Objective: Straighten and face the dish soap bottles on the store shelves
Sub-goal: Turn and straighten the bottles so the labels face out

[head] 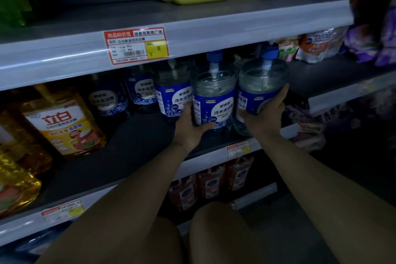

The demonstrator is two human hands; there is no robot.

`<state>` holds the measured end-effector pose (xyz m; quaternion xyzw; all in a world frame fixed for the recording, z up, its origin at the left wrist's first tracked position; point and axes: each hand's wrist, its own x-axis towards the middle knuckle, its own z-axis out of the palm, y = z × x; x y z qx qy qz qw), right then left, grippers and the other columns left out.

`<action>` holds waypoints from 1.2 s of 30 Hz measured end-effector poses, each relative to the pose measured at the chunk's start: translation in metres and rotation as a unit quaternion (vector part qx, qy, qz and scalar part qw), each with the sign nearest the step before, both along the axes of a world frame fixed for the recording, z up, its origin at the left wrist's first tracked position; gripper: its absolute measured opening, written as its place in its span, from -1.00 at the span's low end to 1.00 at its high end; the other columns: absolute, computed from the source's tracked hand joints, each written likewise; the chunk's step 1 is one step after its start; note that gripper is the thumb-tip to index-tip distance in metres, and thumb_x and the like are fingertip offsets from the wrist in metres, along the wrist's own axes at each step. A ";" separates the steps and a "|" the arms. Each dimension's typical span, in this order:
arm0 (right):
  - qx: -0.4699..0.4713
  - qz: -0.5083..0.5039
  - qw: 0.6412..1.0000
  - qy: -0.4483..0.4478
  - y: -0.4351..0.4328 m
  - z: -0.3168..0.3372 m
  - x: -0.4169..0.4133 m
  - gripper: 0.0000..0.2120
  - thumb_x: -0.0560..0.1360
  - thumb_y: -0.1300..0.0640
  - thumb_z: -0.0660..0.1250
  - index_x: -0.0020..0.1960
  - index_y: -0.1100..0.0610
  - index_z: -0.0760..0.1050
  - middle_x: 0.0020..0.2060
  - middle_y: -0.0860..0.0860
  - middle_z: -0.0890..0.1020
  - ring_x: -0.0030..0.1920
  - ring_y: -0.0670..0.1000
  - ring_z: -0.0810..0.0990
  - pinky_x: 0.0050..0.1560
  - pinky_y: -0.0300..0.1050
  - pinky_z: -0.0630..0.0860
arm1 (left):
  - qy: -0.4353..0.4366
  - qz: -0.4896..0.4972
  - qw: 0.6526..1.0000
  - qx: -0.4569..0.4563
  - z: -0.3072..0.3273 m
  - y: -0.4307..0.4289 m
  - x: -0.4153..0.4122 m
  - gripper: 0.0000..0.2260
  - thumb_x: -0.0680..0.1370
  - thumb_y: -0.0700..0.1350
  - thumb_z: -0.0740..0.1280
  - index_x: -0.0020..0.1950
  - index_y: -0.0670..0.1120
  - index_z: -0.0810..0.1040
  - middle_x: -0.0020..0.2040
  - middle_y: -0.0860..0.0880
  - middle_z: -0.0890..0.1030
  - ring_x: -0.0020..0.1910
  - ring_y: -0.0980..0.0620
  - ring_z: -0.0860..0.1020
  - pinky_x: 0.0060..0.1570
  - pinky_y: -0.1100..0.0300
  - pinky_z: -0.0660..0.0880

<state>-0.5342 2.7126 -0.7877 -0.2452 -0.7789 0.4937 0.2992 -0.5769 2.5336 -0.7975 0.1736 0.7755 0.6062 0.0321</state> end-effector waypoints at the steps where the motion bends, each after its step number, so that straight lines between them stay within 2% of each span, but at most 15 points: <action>1: 0.001 0.004 1.000 0.000 0.005 -0.001 0.000 0.17 0.34 0.18 0.54 0.53 0.02 -0.33 0.47 0.22 0.08 0.42 0.24 0.24 0.36 0.20 0.32 | 0.003 -0.003 1.000 0.001 -0.001 0.004 -0.001 -0.34 0.45 -0.24 0.48 0.47 -0.10 0.24 0.42 -0.07 0.42 0.23 0.18 0.37 0.28 0.26 0.31; 5: 0.017 0.012 1.000 -0.011 0.028 -0.002 -0.008 0.19 0.35 0.19 0.53 0.52 0.04 -0.40 0.50 0.18 0.02 0.45 0.20 0.21 0.35 0.15 0.31 | 0.005 -0.015 1.000 -0.006 -0.001 0.018 -0.005 -0.36 0.46 -0.23 0.47 0.46 -0.11 0.25 0.40 -0.05 0.43 0.22 0.18 0.39 0.21 0.37 0.31; 9: 0.010 0.032 0.999 -0.023 0.050 -0.001 -0.017 0.23 0.31 0.26 0.55 0.52 0.00 -0.39 0.52 0.14 0.03 0.46 0.16 0.22 0.36 0.19 0.33 | -0.003 -0.029 0.999 -0.018 -0.001 0.031 -0.010 -0.36 0.47 -0.21 0.47 0.47 -0.10 0.24 0.41 -0.08 0.44 0.33 -0.01 0.43 0.30 0.20 0.35; 13: 0.003 0.034 0.999 -0.031 0.064 0.002 -0.025 0.28 0.17 0.25 0.62 0.50 -0.16 -0.25 0.49 0.11 0.10 0.42 0.17 0.28 0.25 0.29 0.43 | -0.011 -0.038 0.999 -0.019 0.000 0.037 -0.011 -0.35 0.47 -0.21 0.46 0.48 -0.08 0.22 0.41 -0.09 0.43 0.34 -0.06 0.44 0.30 0.16 0.37; 17: -0.021 0.020 0.999 -0.044 0.065 0.007 -0.033 0.31 0.15 0.28 0.62 0.49 -0.17 -0.28 0.51 0.08 0.04 0.43 0.17 0.26 0.25 0.31 0.42 | -0.022 -0.042 0.999 -0.027 -0.001 0.037 -0.012 -0.33 0.49 -0.20 0.44 0.50 -0.06 0.18 0.43 -0.09 0.41 0.36 -0.06 0.43 0.32 0.13 0.37; 21: -0.016 0.028 0.998 -0.062 0.066 0.009 -0.035 0.27 0.27 0.27 0.58 0.52 -0.04 -0.38 0.53 0.13 -0.04 0.45 0.17 0.24 0.30 0.19 0.38 | -0.031 -0.073 0.993 -0.084 -0.004 0.034 -0.014 -0.23 0.53 -0.11 0.41 0.57 0.02 -0.01 0.49 -0.04 0.34 0.42 -0.06 0.37 0.38 0.04 0.34; 25: 0.031 -0.015 0.992 -0.121 0.059 0.011 -0.030 0.17 0.35 0.11 0.54 0.52 -0.03 -0.36 0.44 0.22 0.19 0.35 0.27 0.36 0.22 0.28 0.44 | -0.038 -0.085 0.982 -0.167 -0.003 0.036 -0.010 -0.17 0.58 -0.06 0.34 0.56 0.14 -0.27 0.53 -0.03 0.28 0.42 -0.12 0.36 0.29 0.09 0.36; 27: 0.048 -0.036 0.991 -0.121 0.055 0.013 -0.029 0.13 0.35 0.11 0.54 0.53 0.00 -0.28 0.41 0.24 0.22 0.33 0.30 0.38 0.22 0.31 0.43 | -0.044 -0.073 0.980 -0.179 -0.001 0.039 -0.007 -0.16 0.59 -0.08 0.31 0.54 0.15 -0.32 0.53 -0.04 0.28 0.42 -0.13 0.36 0.23 0.13 0.34; 29: 0.045 -0.036 0.993 -0.102 0.054 0.013 -0.029 0.10 0.34 0.15 0.54 0.53 0.01 -0.23 0.39 0.23 0.27 0.30 0.28 0.41 0.20 0.29 0.45 | -0.047 -0.059 0.981 -0.178 -0.001 0.043 -0.006 -0.15 0.60 -0.08 0.30 0.54 0.12 -0.36 0.53 -0.05 0.27 0.43 -0.13 0.36 0.27 0.11 0.33; 33: 0.021 0.041 0.992 -0.118 0.056 0.012 -0.019 0.19 0.36 0.18 0.52 0.50 0.00 -0.42 0.44 0.17 0.29 0.31 0.19 0.44 0.21 0.18 0.47 | -0.051 -0.040 0.983 -0.171 -0.003 0.049 -0.004 -0.14 0.61 -0.09 0.29 0.53 0.08 -0.40 0.54 -0.05 0.25 0.43 -0.11 0.35 0.33 0.05 0.33; 34: 0.015 0.058 0.991 -0.120 0.055 0.012 -0.013 0.18 0.36 0.15 0.53 0.51 0.01 -0.39 0.45 0.16 0.27 0.33 0.19 0.43 0.23 0.17 0.47 | -0.053 -0.040 0.983 -0.172 -0.003 0.049 -0.004 -0.14 0.61 -0.09 0.29 0.52 0.08 -0.41 0.55 -0.04 0.23 0.44 -0.11 0.34 0.34 0.05 0.32; 36: 0.037 0.059 0.991 -0.111 0.051 0.009 -0.002 -0.04 0.37 0.14 0.50 0.51 0.11 -0.10 0.39 0.17 0.31 0.30 0.20 0.43 0.19 0.13 0.50 | -0.055 -0.044 0.980 -0.184 -0.001 0.048 -0.005 -0.13 0.61 -0.07 0.29 0.52 0.08 -0.43 0.54 -0.05 0.23 0.43 -0.12 0.35 0.35 0.02 0.32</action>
